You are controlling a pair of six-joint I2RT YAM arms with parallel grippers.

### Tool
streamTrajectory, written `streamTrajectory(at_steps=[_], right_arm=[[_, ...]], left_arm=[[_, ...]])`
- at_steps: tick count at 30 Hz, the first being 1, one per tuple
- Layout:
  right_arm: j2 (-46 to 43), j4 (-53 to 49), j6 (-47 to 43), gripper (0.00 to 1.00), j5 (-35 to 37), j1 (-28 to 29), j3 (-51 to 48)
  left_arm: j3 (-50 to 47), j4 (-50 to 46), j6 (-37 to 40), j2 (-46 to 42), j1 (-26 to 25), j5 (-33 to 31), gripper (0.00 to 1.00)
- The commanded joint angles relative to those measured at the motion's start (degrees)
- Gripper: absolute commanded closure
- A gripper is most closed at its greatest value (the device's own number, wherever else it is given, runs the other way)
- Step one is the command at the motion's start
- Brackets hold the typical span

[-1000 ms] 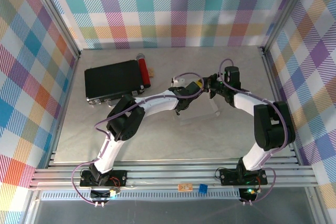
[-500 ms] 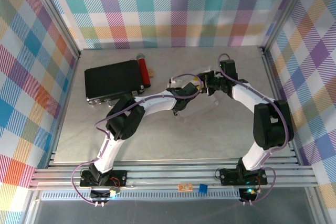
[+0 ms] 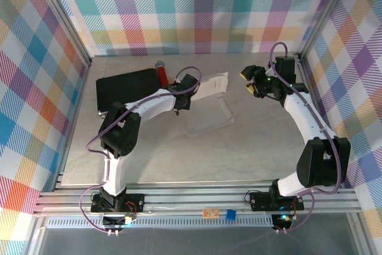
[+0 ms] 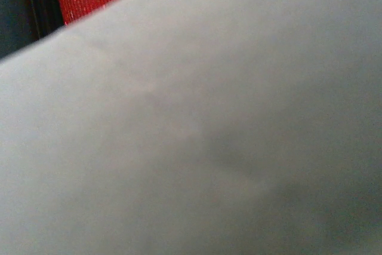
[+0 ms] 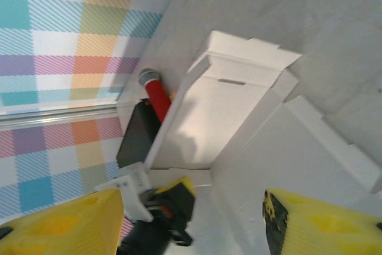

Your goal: Fold the paper box

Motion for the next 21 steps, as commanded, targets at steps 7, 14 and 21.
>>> streamTrajectory(at_steps=[7,14,21], right_arm=[[0.64,-19.14,-0.52,0.40,11.79,1.31,9.43],[-0.65,-28.82,2.15,0.40,18.05,2.96,16.43],[0.58,-32.63,6.60,0.45,16.48,4.51,23.16]], left_arm=[[6.92,-11.80,7.51,-3.63,4.93,26.21,1.00],[13.26,-17.55,10.15,-1.27,5.23,33.82,1.00],[13.79,-20.08,12.41,-1.75,5.21,36.05,1.00]])
